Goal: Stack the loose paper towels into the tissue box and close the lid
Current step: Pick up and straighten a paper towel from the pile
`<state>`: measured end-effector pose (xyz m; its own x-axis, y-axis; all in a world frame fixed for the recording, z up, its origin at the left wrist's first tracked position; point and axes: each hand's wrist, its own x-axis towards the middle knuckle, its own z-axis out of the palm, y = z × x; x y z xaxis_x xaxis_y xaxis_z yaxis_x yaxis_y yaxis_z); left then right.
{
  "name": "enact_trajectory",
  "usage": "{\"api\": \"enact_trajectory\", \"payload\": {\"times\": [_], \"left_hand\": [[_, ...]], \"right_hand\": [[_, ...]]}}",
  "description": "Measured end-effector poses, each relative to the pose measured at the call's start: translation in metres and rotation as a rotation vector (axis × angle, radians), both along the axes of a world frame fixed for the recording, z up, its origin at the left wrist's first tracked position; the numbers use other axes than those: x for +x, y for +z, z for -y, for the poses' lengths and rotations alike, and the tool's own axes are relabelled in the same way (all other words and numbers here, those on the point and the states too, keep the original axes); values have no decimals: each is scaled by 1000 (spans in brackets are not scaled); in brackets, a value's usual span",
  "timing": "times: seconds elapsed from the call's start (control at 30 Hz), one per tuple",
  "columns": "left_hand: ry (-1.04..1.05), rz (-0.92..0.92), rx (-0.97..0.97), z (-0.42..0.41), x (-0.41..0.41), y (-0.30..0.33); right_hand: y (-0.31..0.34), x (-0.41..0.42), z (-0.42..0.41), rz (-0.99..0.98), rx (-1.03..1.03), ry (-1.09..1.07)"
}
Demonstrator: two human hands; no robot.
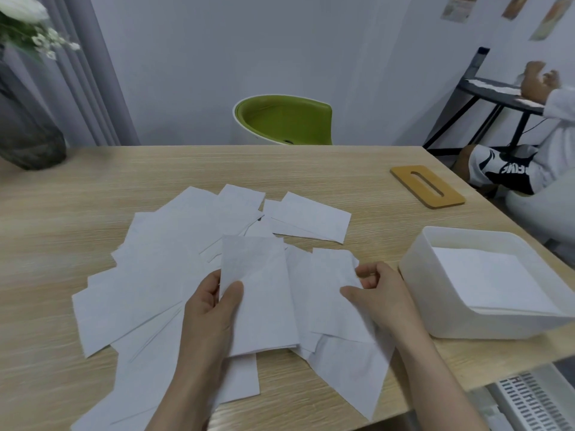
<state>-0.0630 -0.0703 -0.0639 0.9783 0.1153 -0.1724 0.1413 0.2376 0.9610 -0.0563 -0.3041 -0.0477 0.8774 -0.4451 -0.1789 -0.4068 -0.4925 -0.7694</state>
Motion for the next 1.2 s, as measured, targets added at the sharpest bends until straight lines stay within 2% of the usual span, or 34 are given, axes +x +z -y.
{"api": "enact_trajectory", "payload": {"times": [0.17,0.27,0.73,0.93,1.07,1.2], "left_hand": [[2,-3,-2,0,0,0],[6,-2,-5,-1,0,0],[21,16,1,-1,2,-4],[44,5,-27,-1,4,-5],[42,11,4,0,3,-4],[34,-4,44,0,2,-4]], "right_hand": [[-2,-6,-8,239,-206,75],[-4,-11,-11,316,-277,95],[-7,-19,-1,248,-148,-43],[6,-19,-5,365,9,-75],[22,-21,-18,452,266,-72],[32,-24,-34,398,484,-52]]}}
